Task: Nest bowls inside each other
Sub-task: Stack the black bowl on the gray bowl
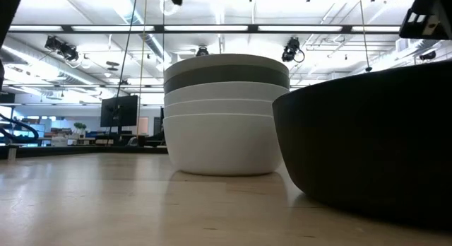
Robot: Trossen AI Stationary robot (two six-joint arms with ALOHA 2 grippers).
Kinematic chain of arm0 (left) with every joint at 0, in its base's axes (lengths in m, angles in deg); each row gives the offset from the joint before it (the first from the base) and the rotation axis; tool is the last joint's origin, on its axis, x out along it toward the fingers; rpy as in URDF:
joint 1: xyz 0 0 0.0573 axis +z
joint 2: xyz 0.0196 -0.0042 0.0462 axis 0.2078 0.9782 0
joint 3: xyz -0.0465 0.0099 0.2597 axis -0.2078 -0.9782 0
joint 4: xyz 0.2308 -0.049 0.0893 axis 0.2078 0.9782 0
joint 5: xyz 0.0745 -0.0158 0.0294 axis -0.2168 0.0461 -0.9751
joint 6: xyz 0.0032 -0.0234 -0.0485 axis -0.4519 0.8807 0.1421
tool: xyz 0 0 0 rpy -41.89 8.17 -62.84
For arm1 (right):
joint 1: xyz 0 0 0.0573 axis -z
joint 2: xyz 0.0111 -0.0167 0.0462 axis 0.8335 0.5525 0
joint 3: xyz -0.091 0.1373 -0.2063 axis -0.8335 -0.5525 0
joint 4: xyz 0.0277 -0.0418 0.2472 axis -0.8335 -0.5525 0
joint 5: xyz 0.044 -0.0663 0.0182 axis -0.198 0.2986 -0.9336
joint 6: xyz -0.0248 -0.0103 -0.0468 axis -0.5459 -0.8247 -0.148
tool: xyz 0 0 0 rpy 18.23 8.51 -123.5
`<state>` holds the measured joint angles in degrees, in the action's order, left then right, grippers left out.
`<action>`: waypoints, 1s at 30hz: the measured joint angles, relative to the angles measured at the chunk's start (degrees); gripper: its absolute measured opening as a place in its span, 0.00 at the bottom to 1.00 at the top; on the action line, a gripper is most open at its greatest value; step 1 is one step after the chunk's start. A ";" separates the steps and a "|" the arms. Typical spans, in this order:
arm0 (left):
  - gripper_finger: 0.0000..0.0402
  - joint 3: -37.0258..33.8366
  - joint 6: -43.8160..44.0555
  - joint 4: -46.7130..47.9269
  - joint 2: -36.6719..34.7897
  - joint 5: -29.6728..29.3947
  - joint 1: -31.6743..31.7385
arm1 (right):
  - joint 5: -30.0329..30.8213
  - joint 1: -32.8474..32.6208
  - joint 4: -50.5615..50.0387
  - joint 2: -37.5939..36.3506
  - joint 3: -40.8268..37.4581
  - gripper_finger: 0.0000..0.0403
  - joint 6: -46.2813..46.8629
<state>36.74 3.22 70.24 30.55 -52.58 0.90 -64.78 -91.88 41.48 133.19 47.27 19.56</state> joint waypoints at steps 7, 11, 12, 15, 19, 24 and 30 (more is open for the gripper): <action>0.44 0.00 8.17 0.03 0.00 -6.08 -6.79 | -0.89 2.34 0.16 0.00 -0.02 0.22 -0.28; 0.43 0.00 12.58 0.01 0.02 -11.04 -10.16 | -1.28 5.03 0.26 0.00 -0.04 0.22 -2.96; 0.43 0.00 13.63 0.01 0.02 -12.43 -10.90 | -1.40 5.77 0.40 0.00 -0.04 0.22 -3.64; 0.43 0.00 16.82 0.01 0.02 -16.03 -12.74 | -2.09 7.95 0.86 0.00 -0.04 0.22 -6.13; 0.43 0.00 20.15 0.01 0.02 -18.04 -14.51 | -3.66 10.26 2.58 0.00 -1.40 0.22 -8.65; 0.43 0.00 23.28 0.01 0.02 -22.15 -16.62 | -6.69 11.04 8.06 0.02 -6.88 0.22 -8.83; 0.42 0.00 24.60 0.01 0.04 -24.93 -17.40 | -6.70 10.02 9.52 0.04 -7.43 0.22 -5.91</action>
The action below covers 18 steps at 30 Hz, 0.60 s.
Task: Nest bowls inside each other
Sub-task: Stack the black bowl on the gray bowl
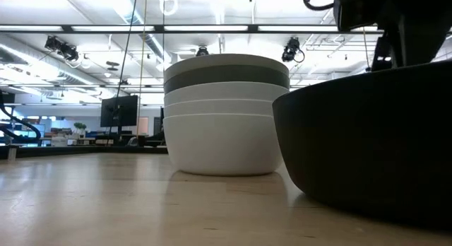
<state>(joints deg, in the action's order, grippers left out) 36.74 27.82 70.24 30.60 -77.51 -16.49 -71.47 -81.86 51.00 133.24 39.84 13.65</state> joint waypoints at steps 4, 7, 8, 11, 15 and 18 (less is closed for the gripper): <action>0.41 0.00 0.01 0.00 0.00 -1.85 0.62 | 0.03 -1.06 0.78 0.64 0.00 0.22 1.69; 0.41 0.00 -0.25 0.00 0.02 -2.23 1.54 | -0.05 -1.04 0.66 2.12 -0.07 0.22 1.74; 0.41 0.00 -0.34 0.00 0.02 -2.23 1.76 | -0.03 -1.04 0.79 2.55 -0.07 0.22 1.72; 0.41 0.00 -0.39 -0.01 0.02 -2.21 2.48 | -0.23 -1.03 1.10 4.13 -0.07 0.22 1.35; 0.41 0.00 -0.90 0.01 0.02 -2.14 2.95 | -1.58 -1.02 3.56 6.47 -0.07 0.22 1.24; 0.41 0.00 -0.94 -0.02 0.04 -1.99 3.02 | -2.13 -1.06 5.58 7.92 -0.07 0.22 0.88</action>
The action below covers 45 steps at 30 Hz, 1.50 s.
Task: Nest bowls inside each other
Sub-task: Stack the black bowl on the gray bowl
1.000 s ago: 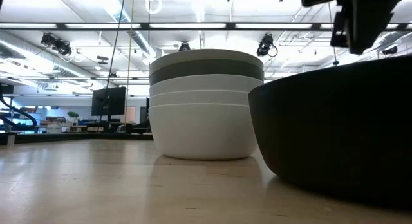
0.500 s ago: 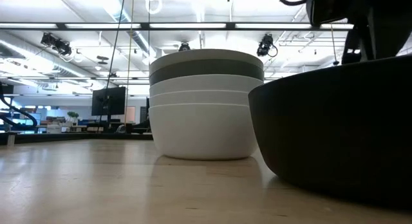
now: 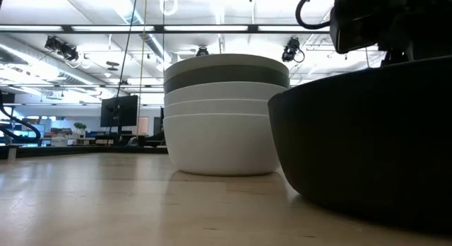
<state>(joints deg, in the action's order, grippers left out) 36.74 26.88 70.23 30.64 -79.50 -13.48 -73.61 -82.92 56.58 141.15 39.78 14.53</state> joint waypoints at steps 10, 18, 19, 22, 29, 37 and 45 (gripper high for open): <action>0.40 0.00 -0.13 0.02 0.00 0.05 0.02 | -0.83 0.07 1.48 4.25 0.00 0.22 -0.81; 0.40 0.00 -0.32 0.02 0.00 0.05 0.02 | -1.06 0.22 2.45 5.60 0.00 0.19 -0.59; 0.40 0.00 -0.63 0.02 -0.01 0.05 0.02 | -1.05 0.32 2.54 5.59 0.00 0.18 -0.57; 0.40 0.00 -1.01 0.02 0.00 0.07 0.02 | -1.07 0.97 2.25 5.59 0.00 0.12 -0.35; 0.40 0.00 -1.19 0.02 0.00 0.07 0.02 | -0.61 2.65 1.94 5.57 0.00 0.02 -0.97; 0.39 0.00 -5.18 0.02 0.00 0.00 1.52 | -0.46 3.63 1.92 5.50 0.00 0.02 -2.17; 0.37 0.00 -13.47 0.01 0.00 2.51 6.97 | -0.33 3.82 -0.83 4.38 2.02 0.01 -2.64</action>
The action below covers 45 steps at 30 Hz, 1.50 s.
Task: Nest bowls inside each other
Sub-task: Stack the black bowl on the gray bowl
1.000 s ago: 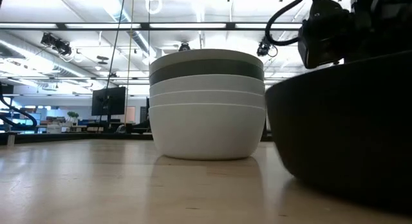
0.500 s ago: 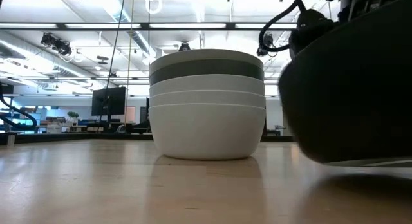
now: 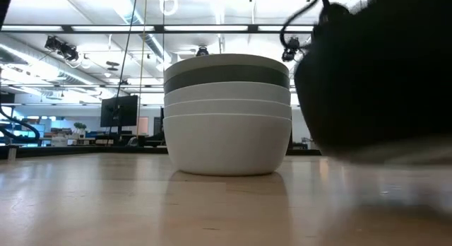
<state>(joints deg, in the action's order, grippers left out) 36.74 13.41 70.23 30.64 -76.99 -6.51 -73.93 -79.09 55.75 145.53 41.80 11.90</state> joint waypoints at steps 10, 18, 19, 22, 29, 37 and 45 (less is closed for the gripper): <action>0.34 0.00 -14.87 0.00 0.00 2.76 12.10 | 6.35 -1.25 -14.61 -4.41 10.65 0.01 -2.70; 0.33 0.00 -22.92 0.00 0.00 8.77 21.98 | 10.23 -1.73 -22.82 -5.54 18.43 0.01 -4.15; 0.33 0.00 -23.58 0.00 0.00 9.41 22.87 | 10.68 -1.53 -22.93 -5.54 19.25 0.01 -4.58; 0.33 0.00 -25.21 0.01 0.00 10.59 25.31 | 11.39 -0.64 -25.39 -5.54 21.94 0.01 -6.03; 0.31 0.00 -28.48 0.01 0.00 13.02 29.45 | 13.09 3.55 -32.73 -5.53 28.54 0.01 -11.14; 0.28 0.00 -31.09 0.01 0.00 15.25 33.78 | 13.08 11.47 -33.99 -5.51 32.26 0.01 -17.61; 0.28 0.00 -31.75 0.00 0.00 17.51 37.86 | 9.57 19.76 -28.42 -5.02 32.49 0.01 -24.16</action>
<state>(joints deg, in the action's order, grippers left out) 36.74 -18.34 70.24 30.64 -59.48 31.35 -64.36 -59.33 27.33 140.51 74.29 -12.27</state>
